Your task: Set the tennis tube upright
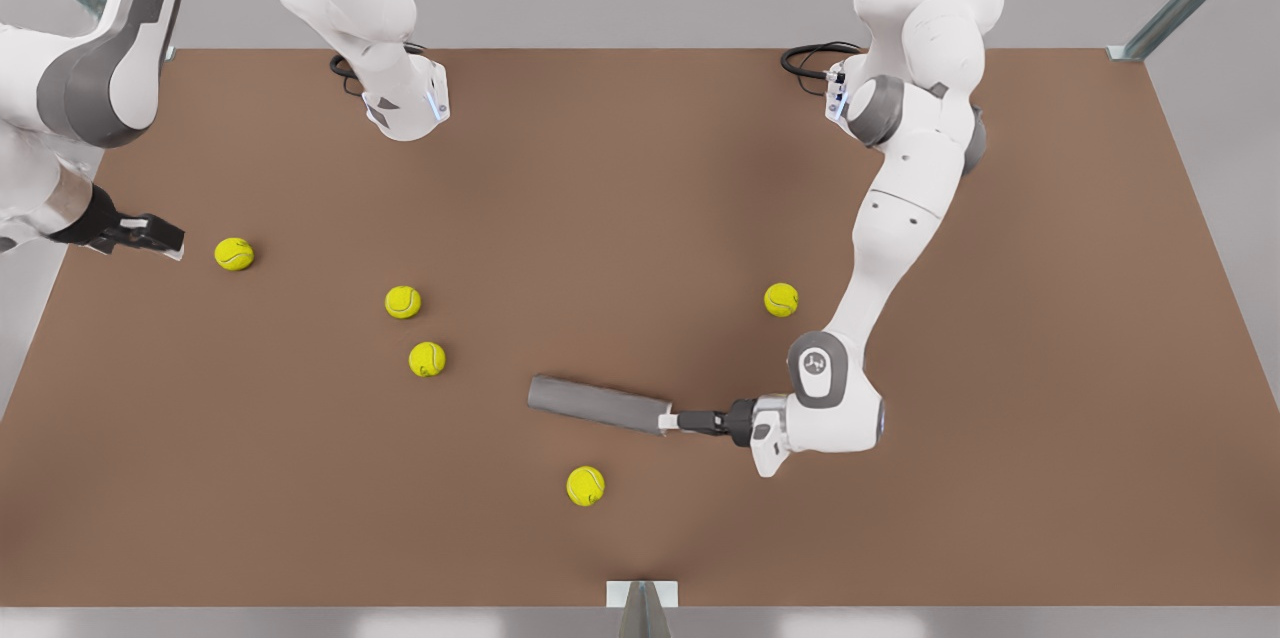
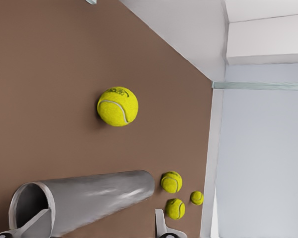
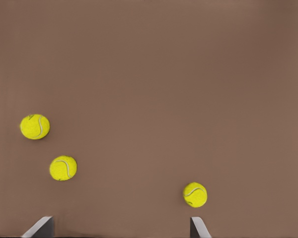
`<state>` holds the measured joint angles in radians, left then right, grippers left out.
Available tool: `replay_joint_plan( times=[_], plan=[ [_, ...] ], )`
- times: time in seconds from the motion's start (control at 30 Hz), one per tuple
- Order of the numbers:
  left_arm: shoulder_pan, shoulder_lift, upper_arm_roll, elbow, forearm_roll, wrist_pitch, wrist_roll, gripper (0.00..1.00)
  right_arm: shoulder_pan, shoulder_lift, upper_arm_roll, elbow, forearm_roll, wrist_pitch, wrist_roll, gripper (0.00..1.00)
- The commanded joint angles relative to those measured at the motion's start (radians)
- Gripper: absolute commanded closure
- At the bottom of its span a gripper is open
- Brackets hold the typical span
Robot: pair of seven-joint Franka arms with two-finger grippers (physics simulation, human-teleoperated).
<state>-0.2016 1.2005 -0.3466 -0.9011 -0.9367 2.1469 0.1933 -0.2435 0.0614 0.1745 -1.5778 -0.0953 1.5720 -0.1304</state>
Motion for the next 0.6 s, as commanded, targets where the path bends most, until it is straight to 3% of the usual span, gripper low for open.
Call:
replay_joint_plan(
  times=[0.0, 0.57],
  plan=[
    [-0.001, 0.002, 0.0, 0.001, -0.008, 0.001, 0.0, 0.01, 0.093, 0.0, 0.0, 0.001, 0.0, -0.004, 0.0, 0.0],
    [-0.025, 0.09, 0.014, 0.045, -0.01, 0.083, 0.114, 0.01, 0.046, 0.023, 0.014, -0.002, 0.011, 0.043, -0.002, 0.0]
  ],
)
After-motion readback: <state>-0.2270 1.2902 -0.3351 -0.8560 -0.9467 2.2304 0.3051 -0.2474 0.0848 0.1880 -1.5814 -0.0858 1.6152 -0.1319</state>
